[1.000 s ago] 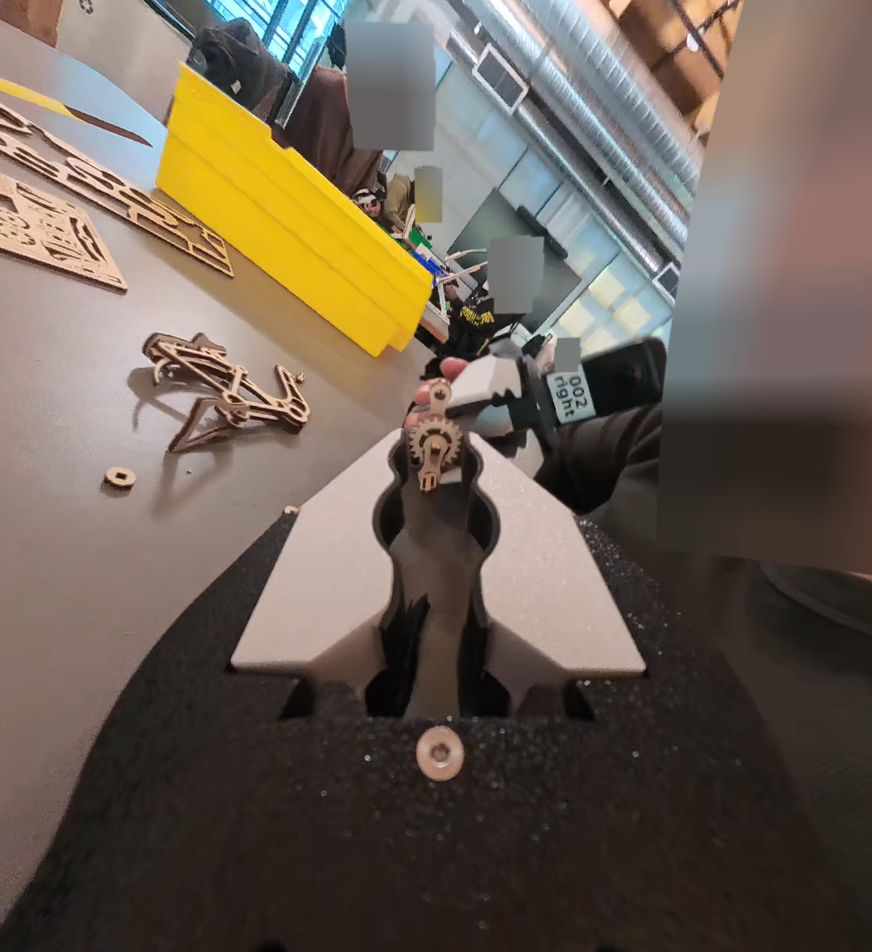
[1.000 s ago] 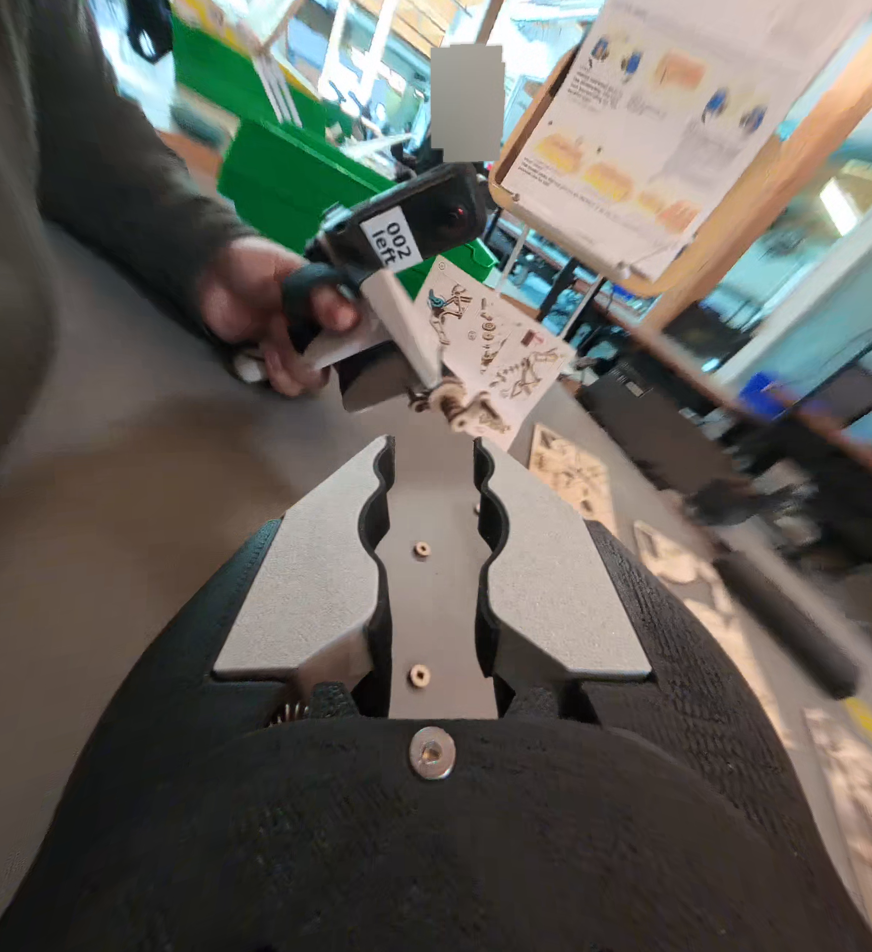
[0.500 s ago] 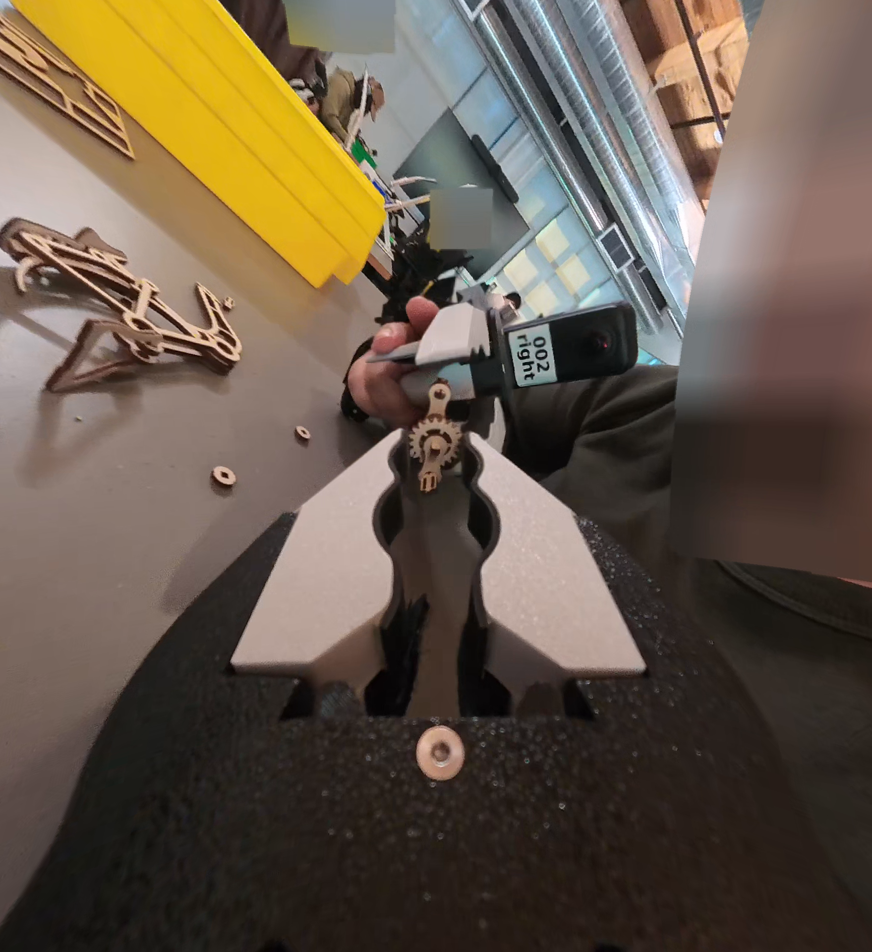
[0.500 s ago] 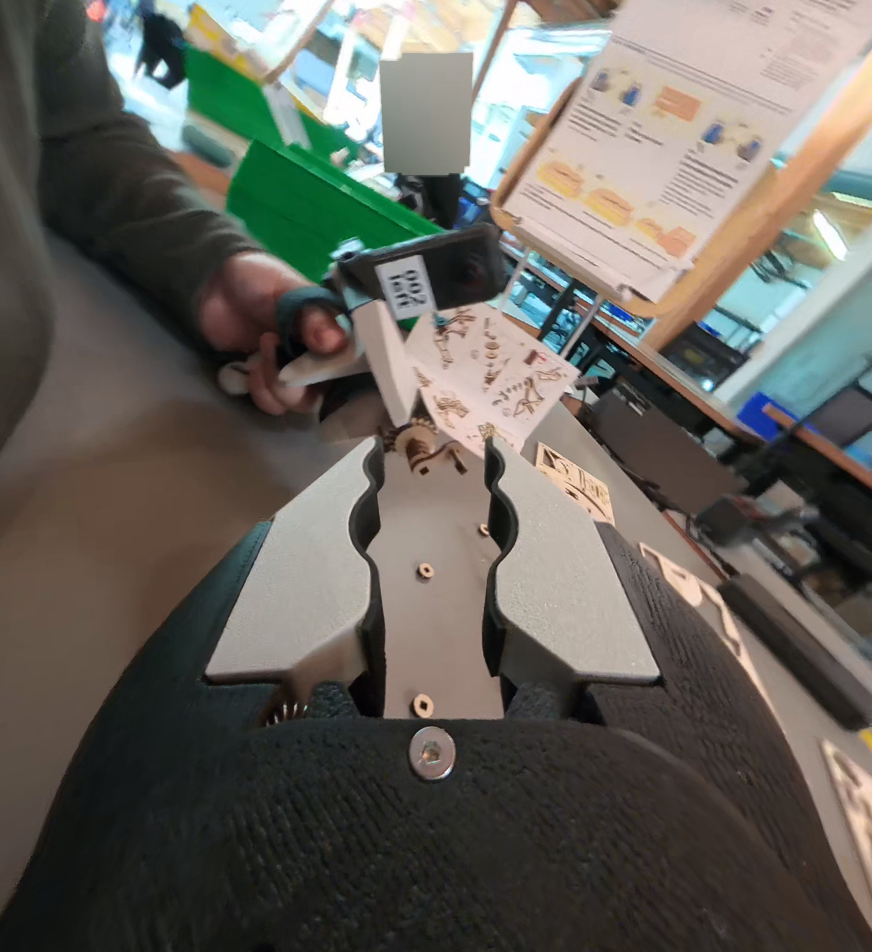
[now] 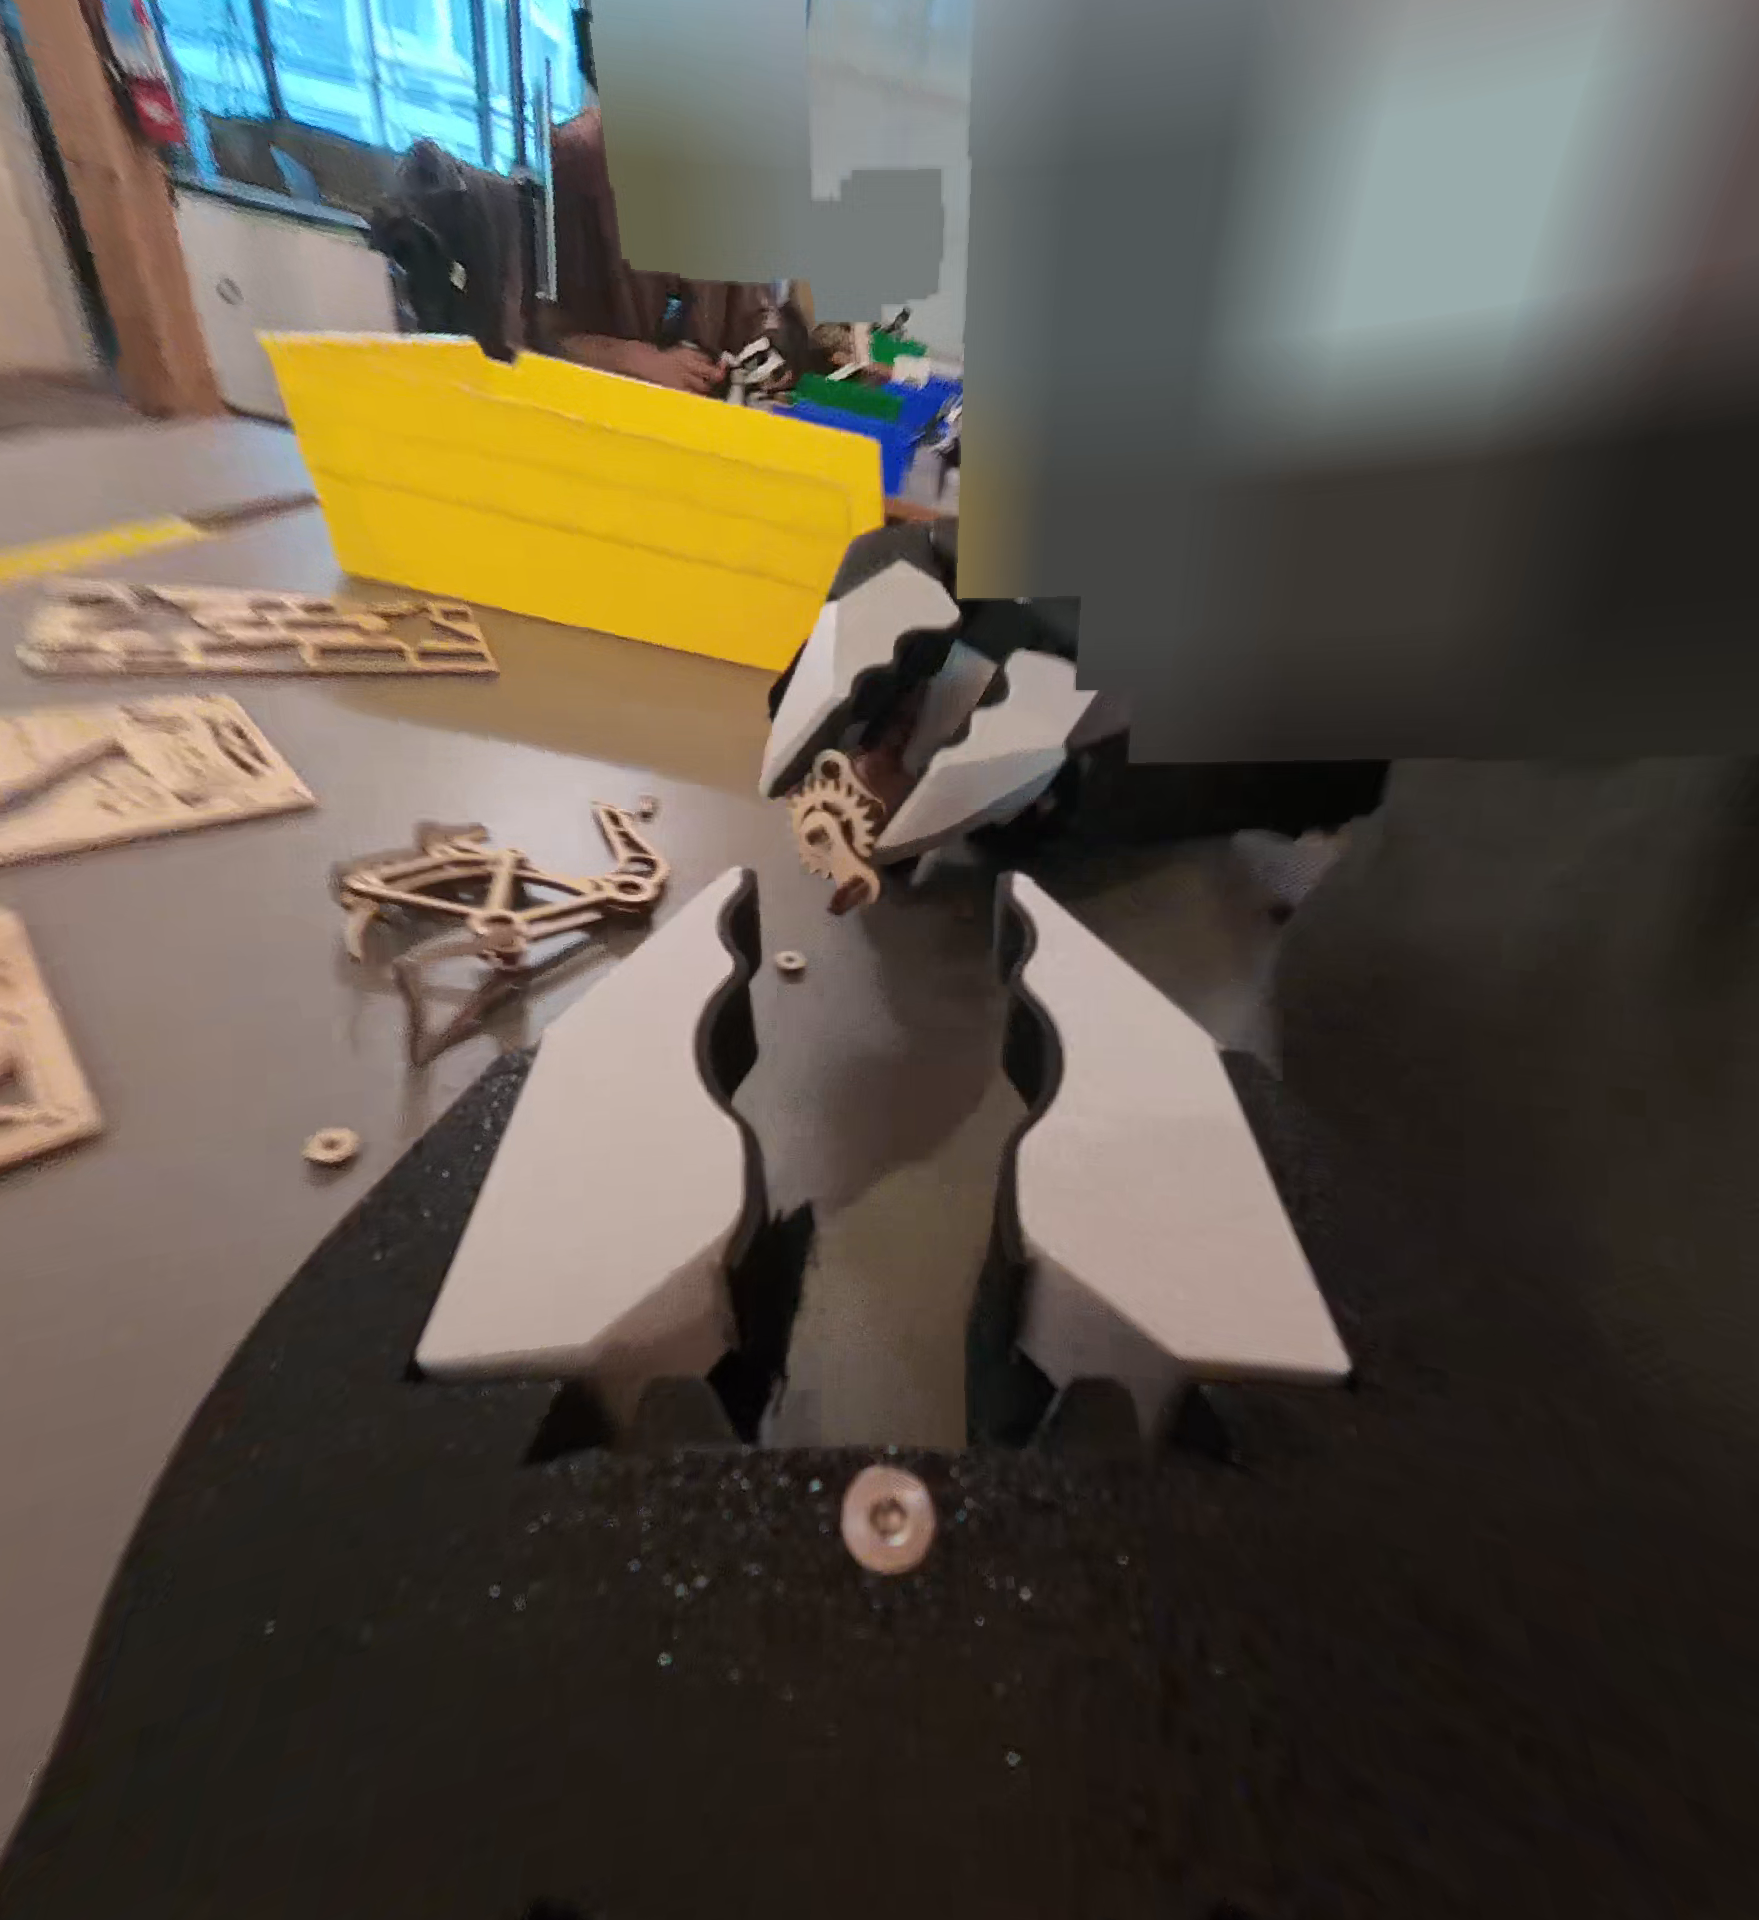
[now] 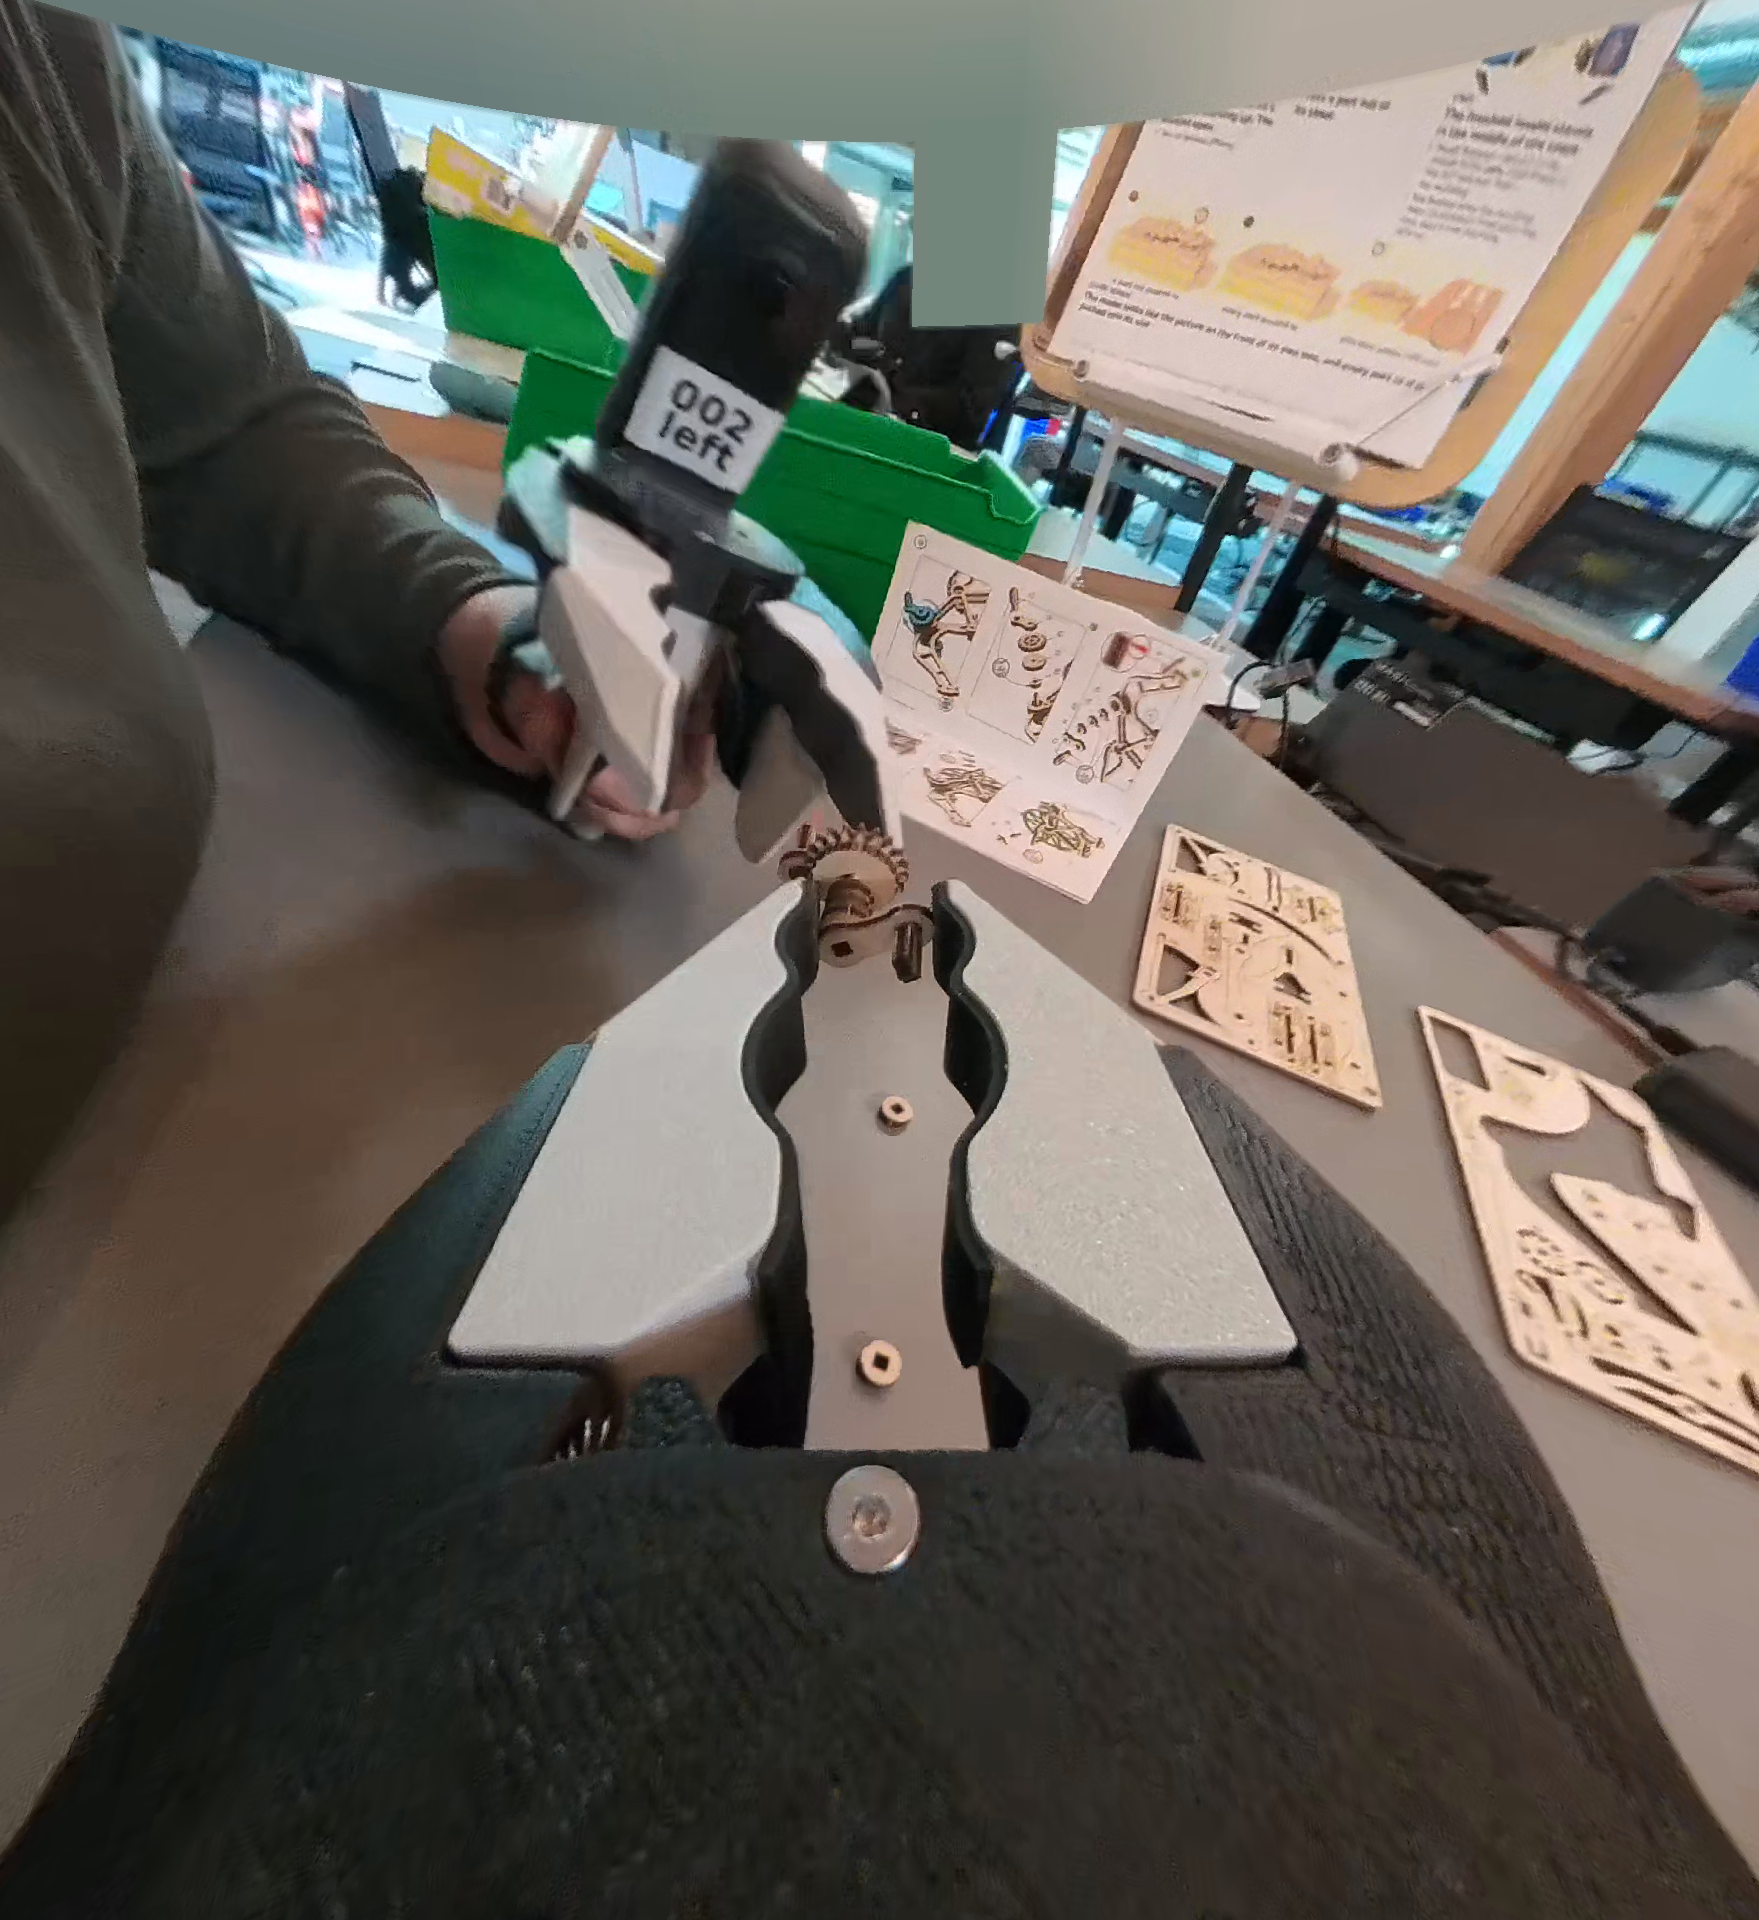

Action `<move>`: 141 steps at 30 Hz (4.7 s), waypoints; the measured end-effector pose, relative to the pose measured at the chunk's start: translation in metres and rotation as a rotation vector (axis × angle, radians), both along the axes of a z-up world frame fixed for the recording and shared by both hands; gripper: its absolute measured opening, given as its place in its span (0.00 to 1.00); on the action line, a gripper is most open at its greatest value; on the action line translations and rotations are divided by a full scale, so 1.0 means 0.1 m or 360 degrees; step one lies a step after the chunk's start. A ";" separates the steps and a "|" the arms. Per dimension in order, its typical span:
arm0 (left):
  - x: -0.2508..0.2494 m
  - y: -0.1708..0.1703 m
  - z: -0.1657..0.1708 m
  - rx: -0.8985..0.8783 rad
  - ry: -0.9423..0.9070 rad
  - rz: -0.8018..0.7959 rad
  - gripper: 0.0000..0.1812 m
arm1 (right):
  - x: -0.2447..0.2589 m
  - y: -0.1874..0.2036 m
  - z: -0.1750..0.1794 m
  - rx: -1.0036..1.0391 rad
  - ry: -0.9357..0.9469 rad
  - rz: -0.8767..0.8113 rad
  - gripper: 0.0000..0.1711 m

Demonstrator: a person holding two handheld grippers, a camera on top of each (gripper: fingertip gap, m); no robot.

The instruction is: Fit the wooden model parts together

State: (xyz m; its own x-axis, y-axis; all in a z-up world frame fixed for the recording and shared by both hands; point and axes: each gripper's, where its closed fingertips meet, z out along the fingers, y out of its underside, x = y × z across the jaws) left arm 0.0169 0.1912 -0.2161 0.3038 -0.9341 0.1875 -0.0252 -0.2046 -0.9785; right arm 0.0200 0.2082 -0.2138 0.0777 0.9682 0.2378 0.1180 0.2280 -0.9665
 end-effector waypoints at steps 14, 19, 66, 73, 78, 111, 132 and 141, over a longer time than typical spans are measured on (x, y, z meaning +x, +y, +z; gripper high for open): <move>0.04 -0.11 -0.02 0.0694 0.0283 0.0088 0.03 | 0.01 -0.14 0.00 -0.0305 -0.0010 0.0230 0.12; 0.02 -0.04 -0.09 0.0531 0.0326 0.0112 0.00 | 0.02 -0.07 0.04 -0.0275 0.0040 0.0150 0.13; 0.16 0.13 -0.21 0.0421 0.0496 0.0128 0.02 | -0.01 0.26 -0.31 0.1227 -0.0619 -0.0538 0.04; 0.15 0.08 -0.19 0.0460 0.0495 0.0105 0.00 | -0.01 0.20 -0.26 0.1270 -0.0564 -0.0507 0.04; 0.12 0.11 -0.16 0.0494 0.0467 0.0162 0.06 | -0.02 0.18 -0.35 0.1141 -0.0572 -0.0446 0.04; 0.14 -0.08 -0.54 0.1113 0.0907 -0.0079 0.04 | -0.05 -0.17 -0.73 0.0638 -0.0715 0.0081 0.04; 0.08 -0.14 -0.55 0.1279 0.1050 -0.0054 0.03 | -0.08 -0.22 -0.72 0.0697 -0.0698 0.0070 0.04; -0.07 -0.10 -0.44 0.1303 0.1023 0.0037 0.00 | -0.01 -0.11 -0.74 0.0668 -0.0747 -0.0049 0.04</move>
State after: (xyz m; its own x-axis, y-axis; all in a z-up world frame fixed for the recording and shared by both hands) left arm 0.0103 0.1817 -0.2605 0.1417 -0.6952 -0.7047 -0.5955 0.5088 -0.6217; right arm 0.0187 0.1974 -0.2874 -0.1009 0.7840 0.6125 0.5205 0.5663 -0.6391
